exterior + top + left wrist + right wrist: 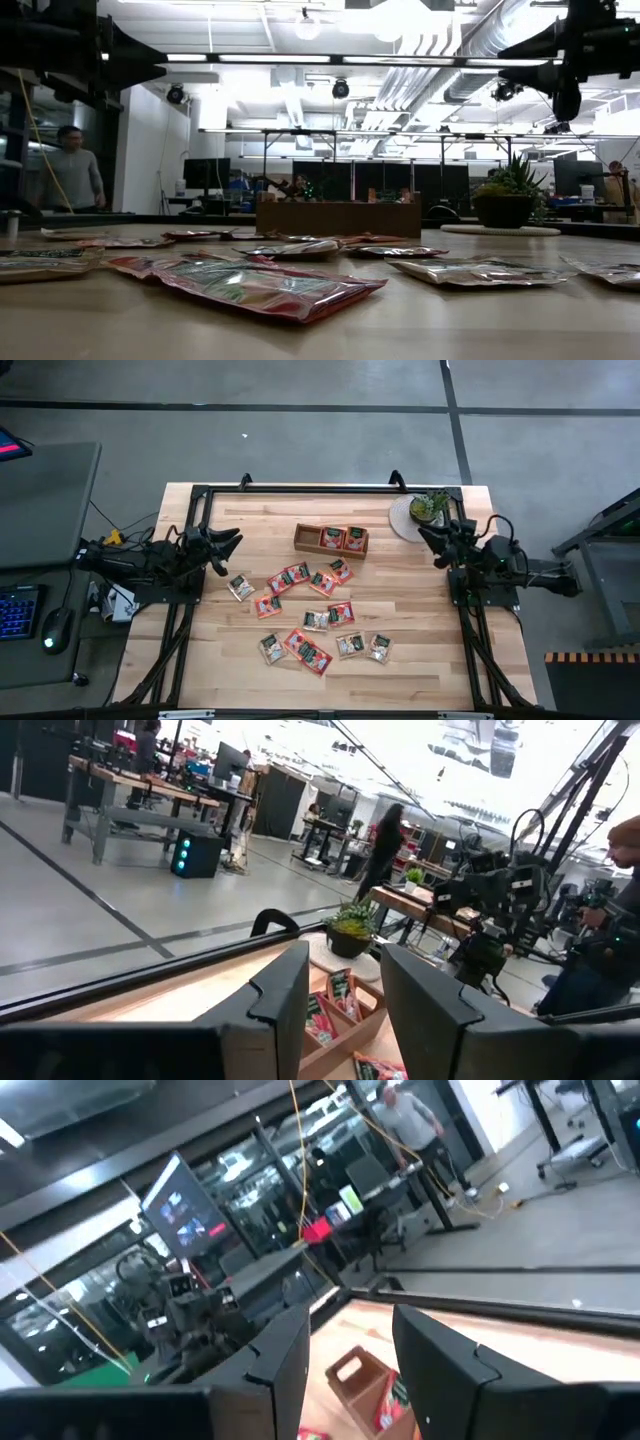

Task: Pick & Place Tea
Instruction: Put the brown tea bag into the left section of the wooden organizer

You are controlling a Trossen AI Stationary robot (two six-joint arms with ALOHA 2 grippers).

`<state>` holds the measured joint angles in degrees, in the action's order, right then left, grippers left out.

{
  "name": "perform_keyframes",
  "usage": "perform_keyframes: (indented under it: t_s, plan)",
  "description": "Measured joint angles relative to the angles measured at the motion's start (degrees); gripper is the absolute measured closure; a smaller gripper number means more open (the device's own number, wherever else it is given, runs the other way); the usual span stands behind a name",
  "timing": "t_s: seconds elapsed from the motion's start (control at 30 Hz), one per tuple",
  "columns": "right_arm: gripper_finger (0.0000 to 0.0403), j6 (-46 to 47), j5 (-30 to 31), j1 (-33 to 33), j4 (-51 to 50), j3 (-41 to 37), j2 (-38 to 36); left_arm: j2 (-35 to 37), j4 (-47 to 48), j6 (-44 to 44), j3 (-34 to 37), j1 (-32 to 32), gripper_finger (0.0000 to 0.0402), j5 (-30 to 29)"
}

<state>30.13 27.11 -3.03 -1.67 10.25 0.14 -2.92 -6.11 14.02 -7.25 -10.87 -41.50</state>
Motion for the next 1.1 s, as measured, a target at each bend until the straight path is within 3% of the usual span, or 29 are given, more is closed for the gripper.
perform_keyframes:
  t_s: [0.23, 0.43, 0.57, 0.73, 0.93, 1.1]
  plan:
    - [0.0261, 0.52, 2.99, 0.0, -0.97, -1.89, 0.55, 0.02, 2.06, 0.02, -1.84, 0.0, 0.0275, 0.74]
    - [0.0261, -1.78, 5.99, 0.0, -1.25, -1.83, 0.57, -0.69, 23.13, 1.59, -12.66, 0.0, 0.0275, 1.46]
    - [0.0261, -3.31, 5.72, 0.0, -1.07, -1.84, 0.57, -2.63, 39.5, 14.03, -19.4, 0.0, 0.0275, 2.22]
    - [0.0261, -3.11, 5.71, 0.0, -1.05, -1.84, 0.57, -6.24, 53.92, 32.52, -22.78, 0.0, 0.0275, 7.95]
    - [0.0261, -1.84, 5.81, 0.0, -1.05, -1.83, 0.59, -12.89, 64.1, 49.71, -22.86, 0.0, 0.0275, 12.78]
    - [0.0261, -1.91, 6.96, 0.0, -1.05, -1.83, 0.59, -19.56, 68.41, 54.72, -22.88, 0.0, 0.0275, 16.19]
